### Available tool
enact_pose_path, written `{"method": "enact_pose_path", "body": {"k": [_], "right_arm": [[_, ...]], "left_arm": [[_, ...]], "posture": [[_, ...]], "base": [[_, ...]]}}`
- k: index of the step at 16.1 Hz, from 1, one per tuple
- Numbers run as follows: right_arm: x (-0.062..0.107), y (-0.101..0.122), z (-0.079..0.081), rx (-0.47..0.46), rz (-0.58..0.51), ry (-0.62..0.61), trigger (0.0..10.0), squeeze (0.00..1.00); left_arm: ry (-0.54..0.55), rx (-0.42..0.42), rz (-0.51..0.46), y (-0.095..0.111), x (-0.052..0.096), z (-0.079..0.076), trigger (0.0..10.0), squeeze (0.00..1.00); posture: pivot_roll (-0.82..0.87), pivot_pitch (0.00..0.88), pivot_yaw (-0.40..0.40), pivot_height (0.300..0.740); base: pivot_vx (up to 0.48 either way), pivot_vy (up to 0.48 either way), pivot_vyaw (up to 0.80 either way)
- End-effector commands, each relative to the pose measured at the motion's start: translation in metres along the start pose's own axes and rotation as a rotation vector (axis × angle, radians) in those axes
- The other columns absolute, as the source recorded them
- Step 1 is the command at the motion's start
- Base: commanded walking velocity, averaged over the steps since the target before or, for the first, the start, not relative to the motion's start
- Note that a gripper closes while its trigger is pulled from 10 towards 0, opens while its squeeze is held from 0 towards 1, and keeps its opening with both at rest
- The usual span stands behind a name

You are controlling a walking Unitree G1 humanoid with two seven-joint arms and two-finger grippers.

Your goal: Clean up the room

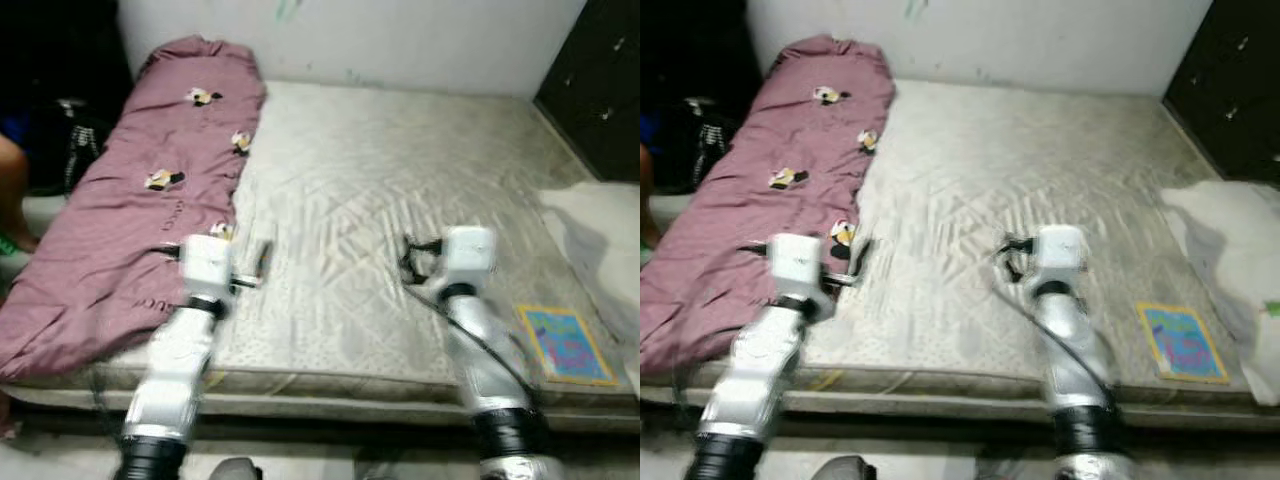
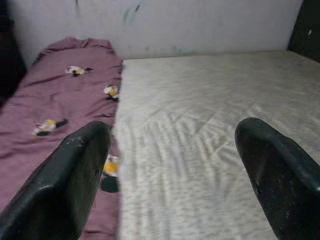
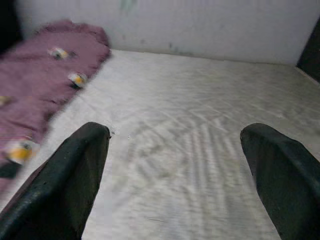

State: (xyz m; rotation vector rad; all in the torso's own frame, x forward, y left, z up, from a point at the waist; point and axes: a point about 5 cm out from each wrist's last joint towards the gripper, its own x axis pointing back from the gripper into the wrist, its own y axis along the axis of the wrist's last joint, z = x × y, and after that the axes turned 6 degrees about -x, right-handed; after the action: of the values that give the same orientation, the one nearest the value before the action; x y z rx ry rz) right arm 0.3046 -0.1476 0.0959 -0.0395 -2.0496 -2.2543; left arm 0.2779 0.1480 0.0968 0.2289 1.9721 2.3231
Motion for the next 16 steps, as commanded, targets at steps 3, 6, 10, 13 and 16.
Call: {"method": "enact_pose_path", "body": {"k": [3,6,10,13,16], "right_arm": [[0.0013,-0.0010,-0.0127,0.016,0.011,-0.035,10.0,0.00],[0.0015,-0.0015,-0.0128,0.018,0.014,-0.034,10.0,0.00],[0.0015,-0.0030,-0.0125,0.023,0.017,-0.035,10.0,0.00],[0.0010,-0.0038,-0.0126,0.022,0.021,-0.036,10.0,0.00],[0.0013,-0.0045,-0.0117,0.023,0.024,-0.034,10.0,0.00]], "left_arm": [[-0.030,0.016,-0.015,0.0055,-0.0047,-0.0104,10.0,0.00],[-0.024,0.020,-0.012,0.0052,-0.0046,-0.0099,10.0,0.00],[-0.011,0.023,-0.009,0.0049,-0.0050,-0.0077,10.0,0.00],[-0.003,0.027,-0.014,0.0060,-0.0053,-0.0065,10.0,0.00],[0.003,0.034,-0.019,0.0070,-0.0057,-0.0057,10.0,0.00]], "posture": [[-0.08,0.000,-0.028,0.740],[-0.08,0.000,-0.028,0.740],[-0.08,0.000,-0.026,0.740],[-0.08,0.000,-0.024,0.740],[-0.08,0.000,-0.024,0.740]], "base": [[0.000,0.465,0.00],[0.000,0.465,0.00],[0.000,0.465,0.00],[0.000,0.464,0.00],[0.000,0.465,0.00]]}}
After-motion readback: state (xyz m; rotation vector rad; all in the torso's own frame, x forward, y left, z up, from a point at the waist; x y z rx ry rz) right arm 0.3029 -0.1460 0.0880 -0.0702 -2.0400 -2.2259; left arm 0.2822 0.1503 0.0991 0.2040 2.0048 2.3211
